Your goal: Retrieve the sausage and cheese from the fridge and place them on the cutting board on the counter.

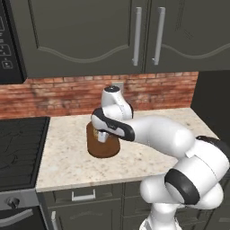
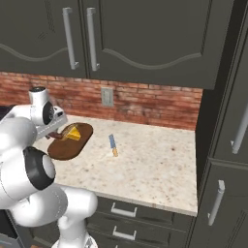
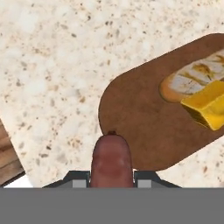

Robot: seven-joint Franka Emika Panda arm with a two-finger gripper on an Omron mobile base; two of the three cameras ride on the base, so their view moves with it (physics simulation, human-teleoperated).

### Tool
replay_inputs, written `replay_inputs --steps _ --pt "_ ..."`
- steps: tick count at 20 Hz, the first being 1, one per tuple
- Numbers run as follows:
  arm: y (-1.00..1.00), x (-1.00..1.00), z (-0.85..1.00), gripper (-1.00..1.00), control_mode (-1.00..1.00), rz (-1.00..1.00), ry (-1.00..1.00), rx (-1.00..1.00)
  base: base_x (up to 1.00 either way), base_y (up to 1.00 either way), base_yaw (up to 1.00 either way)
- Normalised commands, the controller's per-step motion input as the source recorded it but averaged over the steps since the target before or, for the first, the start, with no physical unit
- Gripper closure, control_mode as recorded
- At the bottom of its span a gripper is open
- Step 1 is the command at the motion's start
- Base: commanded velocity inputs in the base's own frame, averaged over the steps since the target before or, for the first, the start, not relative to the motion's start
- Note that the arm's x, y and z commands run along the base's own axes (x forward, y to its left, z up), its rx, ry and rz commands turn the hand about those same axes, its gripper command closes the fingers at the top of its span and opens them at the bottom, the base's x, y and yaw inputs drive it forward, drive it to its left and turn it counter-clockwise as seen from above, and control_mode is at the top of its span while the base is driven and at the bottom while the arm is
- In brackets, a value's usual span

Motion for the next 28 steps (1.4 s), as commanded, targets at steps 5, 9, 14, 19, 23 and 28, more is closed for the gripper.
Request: replay_inputs --steps 5,9,14,19,23,28 --pt "0.02 0.55 -0.43 1.00 -1.00 0.05 0.00 0.00 0.00 0.00 0.00" --pt "0.09 0.43 -0.53 1.00 -1.00 0.06 0.00 0.00 0.00 0.00 0.00" --pt "0.14 0.36 -0.51 1.00 -1.00 0.05 0.00 0.00 0.00 0.00 0.00" --pt "0.13 0.33 -0.46 1.00 -1.00 0.04 0.00 0.00 0.00 0.00 0.00" --pt "0.22 0.15 -0.34 -1.00 -1.00 0.04 0.00 0.00 0.00 0.00 0.00" --pt "0.10 -0.01 -0.01 -1.00 -1.00 0.01 0.00 0.00 0.00 0.00 0.00"
